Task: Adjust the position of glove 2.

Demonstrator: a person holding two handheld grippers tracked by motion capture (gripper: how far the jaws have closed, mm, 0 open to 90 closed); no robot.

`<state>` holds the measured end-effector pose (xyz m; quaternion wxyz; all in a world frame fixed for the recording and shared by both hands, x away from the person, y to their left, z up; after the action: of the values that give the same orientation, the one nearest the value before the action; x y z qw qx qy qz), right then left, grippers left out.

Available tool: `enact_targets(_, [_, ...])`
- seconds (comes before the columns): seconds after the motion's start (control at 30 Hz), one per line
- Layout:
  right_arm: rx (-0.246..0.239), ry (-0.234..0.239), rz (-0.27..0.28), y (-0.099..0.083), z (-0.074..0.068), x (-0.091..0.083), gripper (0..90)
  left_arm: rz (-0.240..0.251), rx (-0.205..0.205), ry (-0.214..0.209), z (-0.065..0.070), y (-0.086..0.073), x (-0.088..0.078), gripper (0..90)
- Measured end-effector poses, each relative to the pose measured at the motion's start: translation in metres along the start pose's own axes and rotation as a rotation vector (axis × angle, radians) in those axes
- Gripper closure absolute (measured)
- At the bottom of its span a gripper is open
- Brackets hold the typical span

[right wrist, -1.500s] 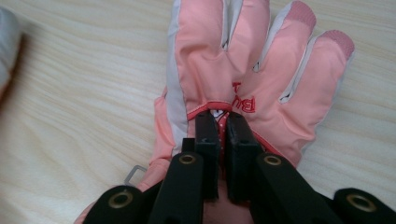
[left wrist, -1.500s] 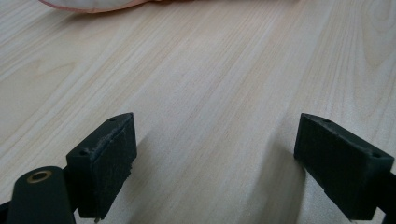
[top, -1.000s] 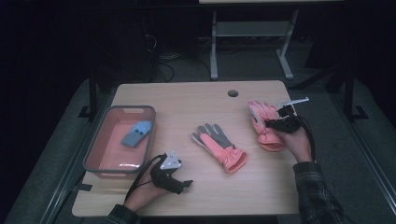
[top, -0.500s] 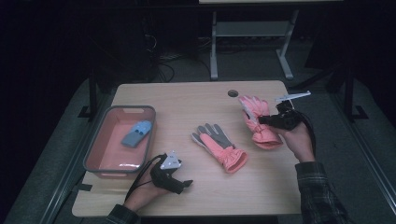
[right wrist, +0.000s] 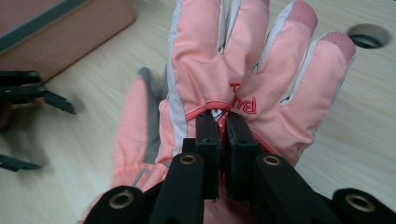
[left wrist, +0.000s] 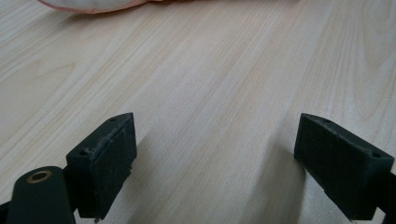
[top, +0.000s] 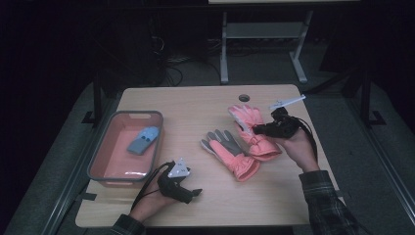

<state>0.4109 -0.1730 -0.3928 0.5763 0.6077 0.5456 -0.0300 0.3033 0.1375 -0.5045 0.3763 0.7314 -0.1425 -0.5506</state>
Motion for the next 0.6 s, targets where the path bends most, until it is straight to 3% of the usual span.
enact_targets(0.3, [-0.067,0.071,-0.039,0.003,-0.026,0.017,85.4,0.000,0.003,0.001,0.000,0.000,0.000,12.3])
enact_targets(0.6, [-0.119,0.106,-0.081,0.003,-0.041,0.031,85.4,0.005,-0.001,0.001,0.000,0.000,0.001,12.3])
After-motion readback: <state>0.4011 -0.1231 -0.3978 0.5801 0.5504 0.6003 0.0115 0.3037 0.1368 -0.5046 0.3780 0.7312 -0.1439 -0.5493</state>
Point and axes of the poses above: each handheld gripper's, and its own axes: x roughly forward along the jaws, y roughly out of its top, z roughly to its right, the point moved 4 cm from there along x, roughly forward along the jaws, and after that the axes turned 9 degrees about x, right-handed, at the moved point
